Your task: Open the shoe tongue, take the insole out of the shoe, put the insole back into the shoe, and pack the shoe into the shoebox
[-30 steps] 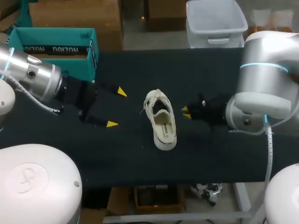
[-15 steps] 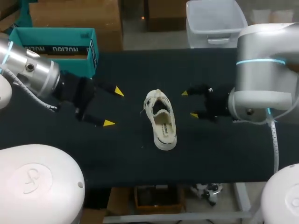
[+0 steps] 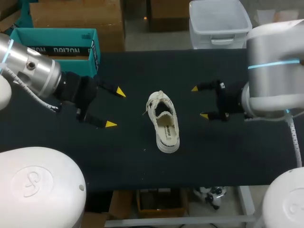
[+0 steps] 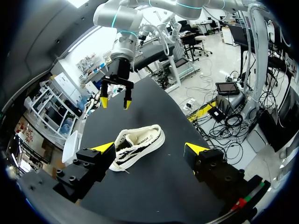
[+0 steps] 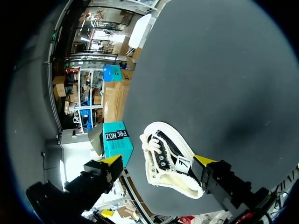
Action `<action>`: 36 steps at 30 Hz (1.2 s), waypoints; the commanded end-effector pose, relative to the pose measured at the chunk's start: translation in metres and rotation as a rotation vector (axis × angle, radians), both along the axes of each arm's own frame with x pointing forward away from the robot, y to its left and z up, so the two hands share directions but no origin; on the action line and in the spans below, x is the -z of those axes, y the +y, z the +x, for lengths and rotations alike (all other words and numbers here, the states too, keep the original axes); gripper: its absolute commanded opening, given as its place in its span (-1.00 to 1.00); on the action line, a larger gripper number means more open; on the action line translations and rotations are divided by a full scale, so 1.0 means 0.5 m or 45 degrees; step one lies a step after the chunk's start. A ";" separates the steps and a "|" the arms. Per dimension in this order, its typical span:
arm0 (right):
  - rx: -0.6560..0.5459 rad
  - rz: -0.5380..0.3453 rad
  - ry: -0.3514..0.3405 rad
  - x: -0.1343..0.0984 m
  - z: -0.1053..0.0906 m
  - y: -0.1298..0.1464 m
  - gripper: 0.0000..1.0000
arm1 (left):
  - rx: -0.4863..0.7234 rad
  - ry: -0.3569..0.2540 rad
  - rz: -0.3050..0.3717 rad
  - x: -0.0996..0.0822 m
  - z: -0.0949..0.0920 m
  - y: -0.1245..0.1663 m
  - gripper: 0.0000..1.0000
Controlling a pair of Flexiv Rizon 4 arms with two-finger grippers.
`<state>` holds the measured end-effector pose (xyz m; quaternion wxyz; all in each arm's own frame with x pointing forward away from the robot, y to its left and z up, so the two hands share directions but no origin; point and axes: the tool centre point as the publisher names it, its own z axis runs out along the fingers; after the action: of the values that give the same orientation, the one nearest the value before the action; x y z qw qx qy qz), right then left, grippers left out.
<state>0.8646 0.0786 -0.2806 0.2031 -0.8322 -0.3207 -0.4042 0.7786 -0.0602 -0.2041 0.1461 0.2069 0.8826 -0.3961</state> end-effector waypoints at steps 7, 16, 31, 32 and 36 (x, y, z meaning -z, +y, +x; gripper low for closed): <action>-1.299 0.729 0.624 -0.010 0.002 -0.009 1.00 | 0.021 0.085 0.046 0.023 0.003 -0.011 1.00; -1.441 0.534 0.767 -0.035 0.023 -0.032 1.00 | -0.138 0.190 0.017 0.026 -0.012 -0.002 1.00; -1.703 0.178 1.009 -0.069 0.038 -0.068 1.00 | -0.406 0.373 0.194 0.045 -0.012 0.002 1.00; -1.713 0.148 1.029 -0.071 0.037 -0.068 1.00 | -0.406 0.373 0.194 0.045 -0.012 0.002 1.00; -1.716 0.078 1.076 -0.079 0.034 -0.072 1.00 | -0.406 0.373 0.194 0.045 -0.012 0.002 1.00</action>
<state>0.8757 0.0397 -0.2463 0.3428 -0.6905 -0.6283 -0.1048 0.7714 -0.0585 -0.2273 0.0631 0.0153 0.9425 -0.3279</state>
